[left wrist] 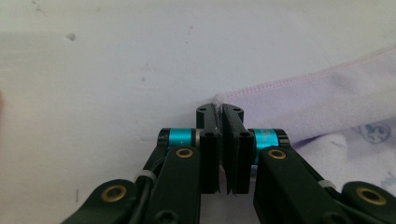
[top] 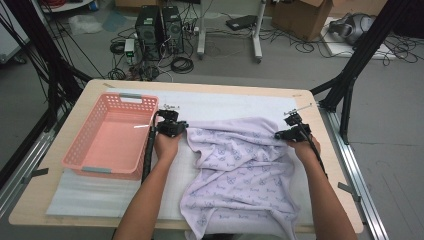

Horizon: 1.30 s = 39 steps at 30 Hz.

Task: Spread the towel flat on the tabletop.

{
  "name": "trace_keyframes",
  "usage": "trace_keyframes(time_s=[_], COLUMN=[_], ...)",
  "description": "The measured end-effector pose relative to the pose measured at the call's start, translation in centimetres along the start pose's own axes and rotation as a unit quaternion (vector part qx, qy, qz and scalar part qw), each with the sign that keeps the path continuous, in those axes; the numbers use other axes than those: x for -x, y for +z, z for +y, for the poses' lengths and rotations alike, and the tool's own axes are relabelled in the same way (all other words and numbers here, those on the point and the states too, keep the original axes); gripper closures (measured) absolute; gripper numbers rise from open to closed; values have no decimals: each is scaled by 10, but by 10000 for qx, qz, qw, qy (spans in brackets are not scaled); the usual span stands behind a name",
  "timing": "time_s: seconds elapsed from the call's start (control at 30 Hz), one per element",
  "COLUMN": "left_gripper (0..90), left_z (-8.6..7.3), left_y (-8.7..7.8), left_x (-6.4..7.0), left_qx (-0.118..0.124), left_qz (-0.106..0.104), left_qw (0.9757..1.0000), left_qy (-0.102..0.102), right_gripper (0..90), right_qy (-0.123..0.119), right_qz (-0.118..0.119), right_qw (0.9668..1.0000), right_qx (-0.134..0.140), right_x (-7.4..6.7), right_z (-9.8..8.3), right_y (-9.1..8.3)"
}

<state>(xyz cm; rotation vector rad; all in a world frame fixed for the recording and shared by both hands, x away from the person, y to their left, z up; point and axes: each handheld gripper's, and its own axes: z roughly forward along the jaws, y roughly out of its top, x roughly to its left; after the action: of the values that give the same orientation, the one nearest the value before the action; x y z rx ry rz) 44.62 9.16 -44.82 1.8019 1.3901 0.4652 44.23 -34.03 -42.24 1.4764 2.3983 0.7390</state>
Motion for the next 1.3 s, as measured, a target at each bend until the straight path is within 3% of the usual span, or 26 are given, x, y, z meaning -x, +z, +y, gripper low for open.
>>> trace_keyframes(time_s=[0.07, 0.1, 0.17, 0.23, 0.3, 0.37, 0.5, 0.57, 0.67, 0.77, 0.83, 0.87, 0.9, 0.97, 1.0, 1.07, 1.1, 1.13, 1.17, 1.2, 1.23, 1.3], left_gripper=[847, 846, 847, 847, 847, 847, 847, 847, 847, 849, 854, 855, 857, 860, 861, 860, 854, 814, 658, 562, 508, 450], left_z=[0, 0, 0, 0, 0, -1, -2, -2, -2, -2, -1, 0, 3, 8, 11, 16, 18, 19, 20, 19, 18, 14], left_y=[0, 0, 0, 0, -1, -2, -2, -2, -1, -1, -2, -4, -7, -13, -15, -16, -16, -14, -12, -11, -9, -6], left_x=[0, 0, 0, 0, 0, 0, -1, -1, -1, -1, -1, 0, 0, 2, 2, 3, 4, 4, 4, 3, 3, 4], left_qx=[10, 1, 4, -22, -34, -52, -34, -16, -9, -22, -32, 39, 181, 583, 757, 1073, 1228, 1314, 1335, 1285, 1181, 931], left_qz=[-12, -22, -29, -48, -78, -94, -105, -98, -100, -96, -13, 128, 174, 296, 299, 161, 140, 174, 166, 65, -23, -184], left_qw=[10000, 10000, 10000, 10000, 9999, 9999, 9999, 9999, 9999, 9999, 9999, 9998, 9996, 9978, 9967, 9941, 9923, 9912, 9909, 9915, 9927, 9954], left_qy=[12, 19, 20, 53, 104, 121, 109, 100, 114, 130, 142, 144, 105, 56, 29, -54, -33, -12, -85, -210, -235, -99], right_gripper=[684, 653, 611, 593, 617, 641, 645, 643, 647, 848, 869, 869, 869, 868, 868, 868, 868, 861, 831, 728, 667, 627], right_qy=[14, 64, 206, 260, 276, 268, 689, 539, 131, -232, -388, -603, -819, -743, -786, -945, -888, -756, -609, -359, -116, 239], right_qz=[-101, -90, -79, -121, -176, -381, -74, -82, -219, -209, -254, -403, -729, -957, -1102, -1442, -1582, -1681, -1765, -1775, -1731, -1422], right_qw=[9999, 9998, 9970, 9947, 9934, 9923, 9887, 9911, 9950, 9954, 9965, 9955, 9907, 9801, 9730, 9608, 9551, 9517, 9508, 9537, 9563, 9623], right_qx=[18, 168, 742, 990, 1101, 1149, 1327, 1214, 968, 902, 694, 614, 801, 1569, 1869, 2172, 2344, 2455, 2474, 2403, 2353, 2307], right_x=[6, 8, 14, 16, 18, 21, 29, 25, 15, 0, -2, -2, -4, -3, -4, -9, -11, -12, -12, -10, -7, -1], right_z=[3, 4, 8, 12, 15, 16, 20, 29, 39, 43, 47, 49, 49, 49, 50, 52, 53, 53, 54, 53, 52, 49], right_y=[-6, -8, -14, -14, -6, 5, 24, 30, 41, 44, 41, 38, 33, 18, 11, 3, 1, 0, 1, 3, 5, 6])
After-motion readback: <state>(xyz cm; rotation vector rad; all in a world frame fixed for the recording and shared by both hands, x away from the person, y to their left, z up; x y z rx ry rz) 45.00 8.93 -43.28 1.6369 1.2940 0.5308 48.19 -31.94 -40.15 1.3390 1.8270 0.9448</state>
